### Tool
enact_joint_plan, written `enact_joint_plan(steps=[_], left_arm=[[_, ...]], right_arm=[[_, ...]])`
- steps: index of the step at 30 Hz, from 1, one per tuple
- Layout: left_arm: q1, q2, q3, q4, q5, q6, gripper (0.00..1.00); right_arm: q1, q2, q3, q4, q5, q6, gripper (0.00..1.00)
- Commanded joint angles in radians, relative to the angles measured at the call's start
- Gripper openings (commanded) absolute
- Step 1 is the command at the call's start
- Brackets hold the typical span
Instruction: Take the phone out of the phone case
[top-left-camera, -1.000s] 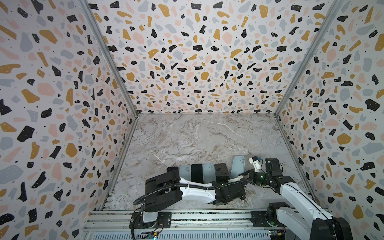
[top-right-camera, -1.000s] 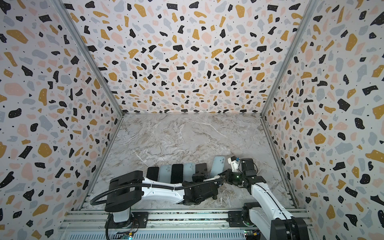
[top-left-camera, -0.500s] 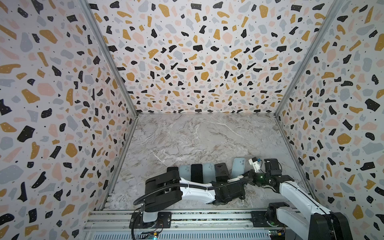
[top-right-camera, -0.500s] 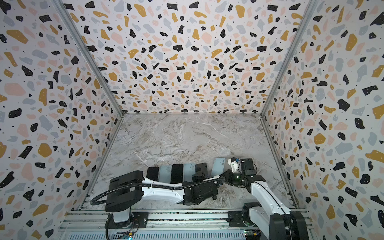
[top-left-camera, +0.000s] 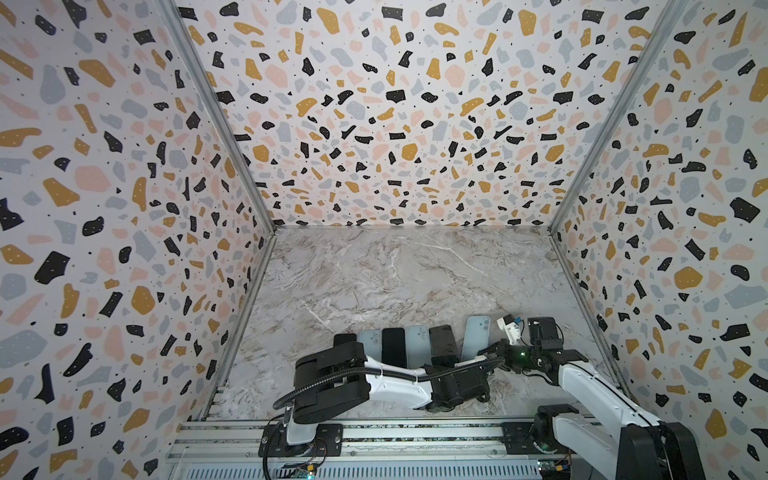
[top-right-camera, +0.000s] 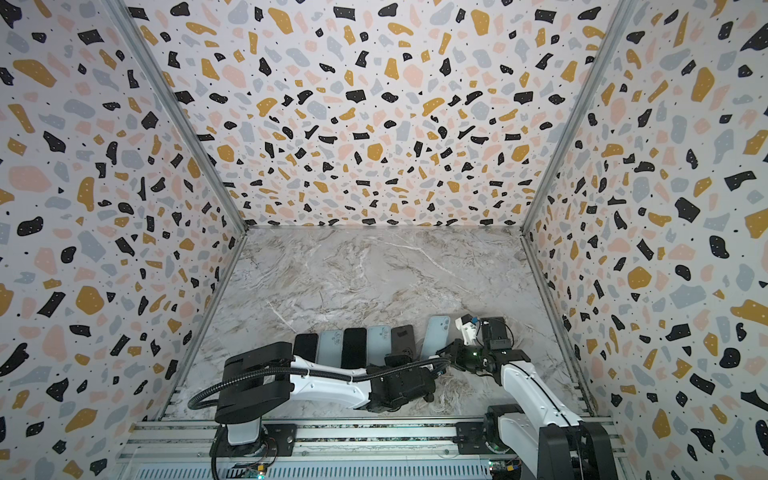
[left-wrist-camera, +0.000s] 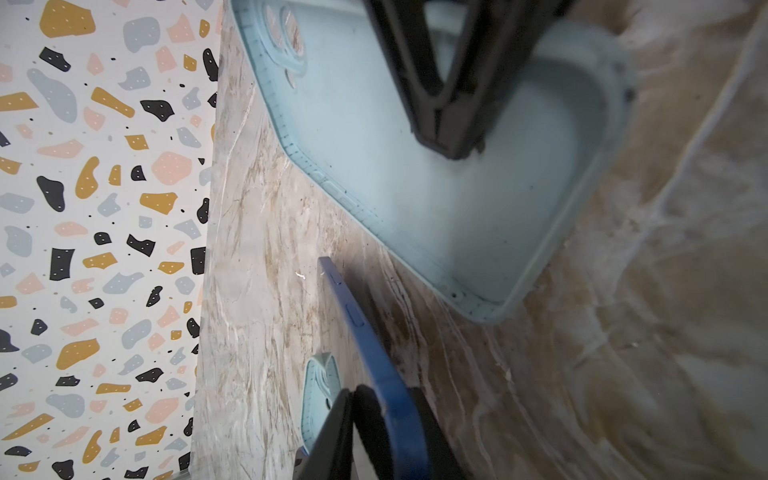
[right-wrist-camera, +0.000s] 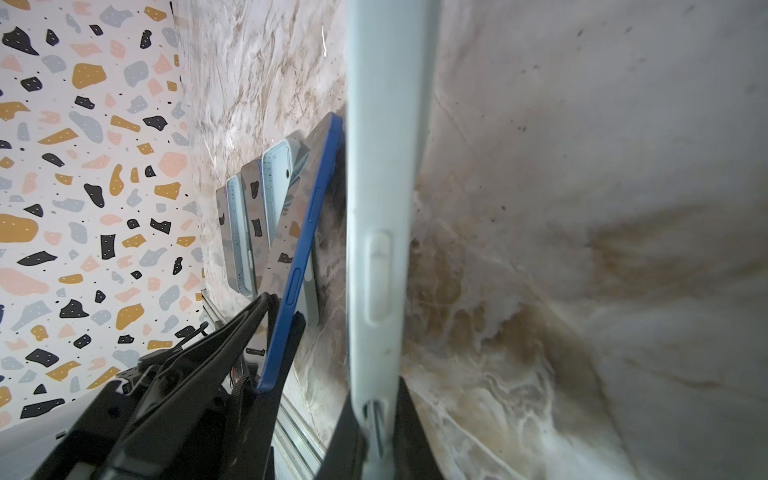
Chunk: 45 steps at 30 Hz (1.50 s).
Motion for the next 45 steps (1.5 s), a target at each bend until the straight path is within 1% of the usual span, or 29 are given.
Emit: enact_joint_plan(steps=[1,8,11,20,25,29,31,32,33,35,36,38,40,42,45], left_arm=[[0.002,0.010,-0.012,0.024,0.018,-0.032,0.26],[0.002,0.008,-0.023,0.031,0.037,-0.041,0.32],[0.002,0.008,-0.023,0.037,0.039,-0.044,0.37],[0.002,0.015,-0.024,0.048,0.042,-0.055,0.44],[0.002,-0.017,-0.027,0.058,0.057,-0.073,0.49],[0.004,-0.072,-0.025,0.055,0.049,-0.102,0.54],[0.012,-0.119,-0.027,0.046,0.035,-0.133,0.59],[0.022,-0.152,-0.032,0.041,0.032,-0.154,0.71],[0.034,-0.189,-0.039,0.037,0.036,-0.180,0.78],[0.066,-0.265,-0.055,0.031,0.061,-0.239,0.83],[0.088,-0.307,-0.065,0.027,0.080,-0.273,0.90],[0.131,-0.374,-0.073,0.006,0.115,-0.337,0.99],[0.160,-0.421,-0.067,-0.038,0.129,-0.388,1.00],[0.181,-0.461,-0.053,-0.091,0.111,-0.444,1.00],[0.228,-0.532,-0.059,-0.133,0.127,-0.514,1.00]], right_arm=[[-0.003,-0.010,0.037,-0.010,0.002,-0.015,0.00],[-0.003,-0.009,0.036,-0.008,0.008,-0.013,0.00],[-0.003,-0.008,0.036,-0.009,0.008,-0.015,0.00],[-0.003,-0.009,0.037,-0.008,0.012,-0.013,0.00],[-0.003,-0.006,0.042,-0.008,0.022,-0.013,0.00],[-0.003,0.005,0.048,-0.014,0.043,-0.023,0.00],[-0.003,0.010,0.048,-0.015,0.055,-0.026,0.00],[-0.003,0.012,0.048,-0.012,0.057,-0.027,0.00],[-0.002,0.016,0.051,-0.014,0.065,-0.028,0.00],[0.007,0.025,0.057,-0.016,0.085,-0.031,0.00],[0.019,0.032,0.063,-0.015,0.097,-0.033,0.00],[0.059,0.054,0.085,-0.026,0.148,-0.036,0.00],[0.099,0.085,0.110,-0.044,0.188,-0.043,0.00],[0.108,0.114,0.119,-0.043,0.202,-0.045,0.00],[0.116,0.146,0.124,-0.034,0.225,-0.047,0.00]])
